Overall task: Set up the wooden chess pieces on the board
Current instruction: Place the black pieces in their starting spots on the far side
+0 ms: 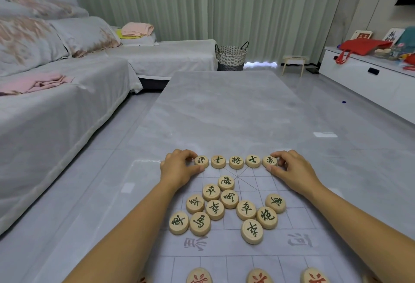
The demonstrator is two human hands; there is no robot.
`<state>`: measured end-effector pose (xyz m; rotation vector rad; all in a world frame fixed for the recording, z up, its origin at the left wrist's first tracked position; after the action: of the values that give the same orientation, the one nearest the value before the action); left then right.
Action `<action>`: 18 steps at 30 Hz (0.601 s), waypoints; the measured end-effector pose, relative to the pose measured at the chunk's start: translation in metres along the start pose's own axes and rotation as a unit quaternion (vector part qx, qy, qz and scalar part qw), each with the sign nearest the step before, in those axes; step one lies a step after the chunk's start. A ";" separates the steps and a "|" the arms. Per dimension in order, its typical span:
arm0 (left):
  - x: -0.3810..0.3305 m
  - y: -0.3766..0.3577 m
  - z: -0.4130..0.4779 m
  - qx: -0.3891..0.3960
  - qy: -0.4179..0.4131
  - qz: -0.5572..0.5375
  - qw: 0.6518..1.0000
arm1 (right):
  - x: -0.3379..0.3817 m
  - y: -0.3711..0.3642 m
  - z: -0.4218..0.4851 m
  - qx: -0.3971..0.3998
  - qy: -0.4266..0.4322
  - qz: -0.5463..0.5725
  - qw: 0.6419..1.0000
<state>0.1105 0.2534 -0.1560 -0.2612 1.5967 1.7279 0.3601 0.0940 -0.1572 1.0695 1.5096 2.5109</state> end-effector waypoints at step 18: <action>-0.002 0.003 -0.005 0.011 -0.011 -0.009 1.000 | 0.001 0.000 0.000 -0.005 0.006 -0.006 1.000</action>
<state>0.1080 0.2480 -0.1541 -0.2437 1.5911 1.6934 0.3598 0.0942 -0.1565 1.0448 1.4999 2.5186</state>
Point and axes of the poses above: each hand's wrist, its own z-axis towards the middle knuckle, its own y-axis out of the back of the hand, x = y × z, the point moved 5 cm from there along z, towards the middle knuckle, and after that the axes turned 8 degrees about -x, right-handed, at the moved point
